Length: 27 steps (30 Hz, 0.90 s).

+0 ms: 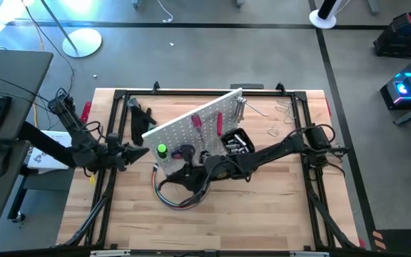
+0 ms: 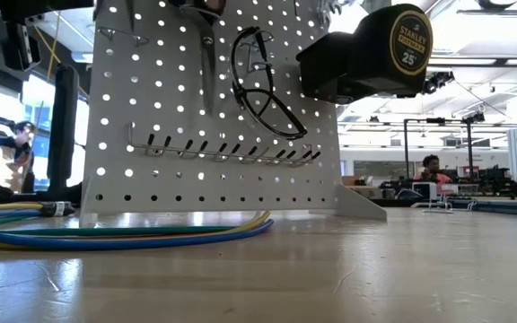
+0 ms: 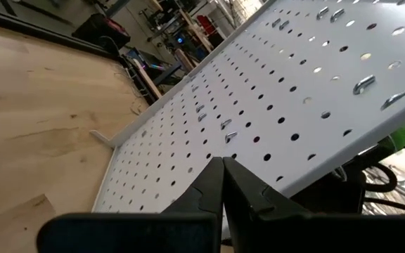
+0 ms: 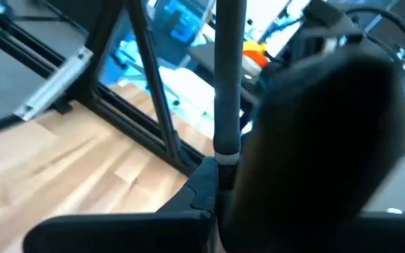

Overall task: Hang tools onto peg board
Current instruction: Hang the plier on the peg board

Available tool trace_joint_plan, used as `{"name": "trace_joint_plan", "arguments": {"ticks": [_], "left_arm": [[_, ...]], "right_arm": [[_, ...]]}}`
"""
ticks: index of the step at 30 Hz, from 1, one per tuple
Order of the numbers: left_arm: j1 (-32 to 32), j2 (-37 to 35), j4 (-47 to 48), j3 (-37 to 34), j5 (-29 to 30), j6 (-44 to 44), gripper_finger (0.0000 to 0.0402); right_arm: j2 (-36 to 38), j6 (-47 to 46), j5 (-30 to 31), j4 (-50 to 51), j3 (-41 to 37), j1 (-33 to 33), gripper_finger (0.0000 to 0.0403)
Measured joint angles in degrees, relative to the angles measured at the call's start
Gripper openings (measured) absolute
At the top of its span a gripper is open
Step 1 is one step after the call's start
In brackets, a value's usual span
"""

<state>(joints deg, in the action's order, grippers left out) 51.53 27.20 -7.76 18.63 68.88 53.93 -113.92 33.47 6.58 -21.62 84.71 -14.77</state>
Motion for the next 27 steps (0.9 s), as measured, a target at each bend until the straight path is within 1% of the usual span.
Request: {"name": "trace_joint_plan", "arguments": {"ticks": [4, 13, 18, 23, 27], "left_arm": [[0.0, 1.4, -1.7, 0.0, 0.0, 0.4, 0.0000], [0.0, 3.3, -4.2, 0.0, -0.2, 0.0, 0.0000], [0.0, 3.3, -4.2, 0.0, -0.2, -0.5, 0.0000], [0.0, 3.3, -4.2, 0.0, -0.2, -0.5, 0.0000], [0.0, 3.3, -4.4, 0.0, -0.8, -0.5, 0.0000]], "right_arm": [[-0.1, 0.1, 3.4, 0.7, 0.0, 0.1, 0.0024], [0.0, 0.1, 3.4, 4.7, 0.2, 0.1, 0.0024], [0.5, -0.1, 3.4, -0.7, -0.1, -0.3, 0.0024], [1.3, -1.6, 3.4, -1.6, 0.1, -0.2, 0.0024], [1.0, -1.6, 6.4, 1.9, 0.0, -0.7, 0.0024]]}}
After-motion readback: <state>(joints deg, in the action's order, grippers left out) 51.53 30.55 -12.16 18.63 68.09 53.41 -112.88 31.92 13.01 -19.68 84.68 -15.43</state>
